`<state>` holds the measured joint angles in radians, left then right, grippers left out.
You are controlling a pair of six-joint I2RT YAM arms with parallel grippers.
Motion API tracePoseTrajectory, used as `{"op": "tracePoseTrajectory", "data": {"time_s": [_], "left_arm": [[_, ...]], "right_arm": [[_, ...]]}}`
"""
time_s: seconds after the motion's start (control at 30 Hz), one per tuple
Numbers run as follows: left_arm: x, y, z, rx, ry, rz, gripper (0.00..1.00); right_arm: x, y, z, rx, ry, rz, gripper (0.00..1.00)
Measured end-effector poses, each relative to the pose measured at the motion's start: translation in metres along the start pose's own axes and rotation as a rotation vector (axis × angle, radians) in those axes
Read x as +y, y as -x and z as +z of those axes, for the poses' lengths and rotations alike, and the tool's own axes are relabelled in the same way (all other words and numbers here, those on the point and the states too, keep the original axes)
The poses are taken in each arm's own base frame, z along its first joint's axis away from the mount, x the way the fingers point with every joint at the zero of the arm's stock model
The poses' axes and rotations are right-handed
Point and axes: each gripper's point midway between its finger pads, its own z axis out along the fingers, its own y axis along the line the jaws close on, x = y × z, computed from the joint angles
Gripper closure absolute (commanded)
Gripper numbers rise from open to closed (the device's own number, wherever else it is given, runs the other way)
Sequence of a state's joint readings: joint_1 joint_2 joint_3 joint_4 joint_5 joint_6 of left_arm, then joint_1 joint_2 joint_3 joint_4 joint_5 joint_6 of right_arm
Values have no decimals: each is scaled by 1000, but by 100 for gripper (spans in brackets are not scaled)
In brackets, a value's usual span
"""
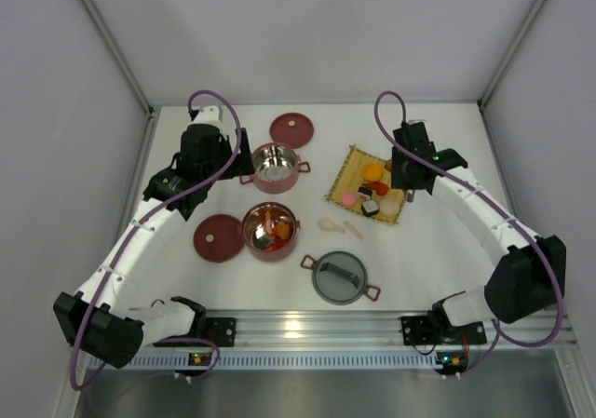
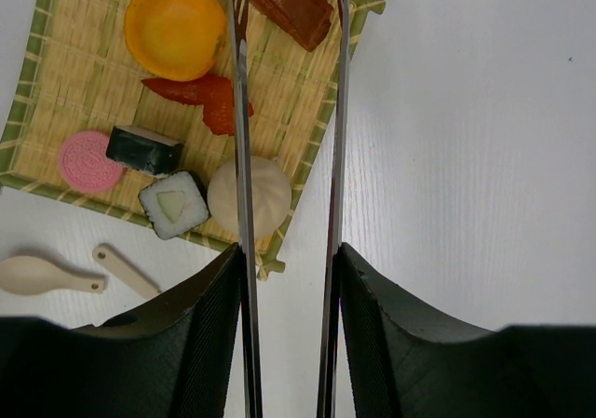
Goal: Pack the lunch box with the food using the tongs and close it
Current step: Pick up the fake food from the plate.
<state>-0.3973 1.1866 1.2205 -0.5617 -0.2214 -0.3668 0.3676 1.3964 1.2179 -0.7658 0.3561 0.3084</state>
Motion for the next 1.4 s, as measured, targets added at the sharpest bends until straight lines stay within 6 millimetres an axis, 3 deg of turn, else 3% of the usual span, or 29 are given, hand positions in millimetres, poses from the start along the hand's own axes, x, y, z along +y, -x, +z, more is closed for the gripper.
{"op": "tracePoseTrajectory", "data": {"time_s": [0.7, 1.1, 1.4], "left_arm": [[0, -1, 0, 2, 1, 1, 1], [1, -2, 1, 3, 1, 2, 1], [0, -2, 1, 4, 1, 1, 1]], "right_arm": [[3, -13, 30, 51, 19, -5, 57], [4, -25, 31, 77, 37, -16, 58], [1, -18, 8, 20, 71, 4, 58]]}}
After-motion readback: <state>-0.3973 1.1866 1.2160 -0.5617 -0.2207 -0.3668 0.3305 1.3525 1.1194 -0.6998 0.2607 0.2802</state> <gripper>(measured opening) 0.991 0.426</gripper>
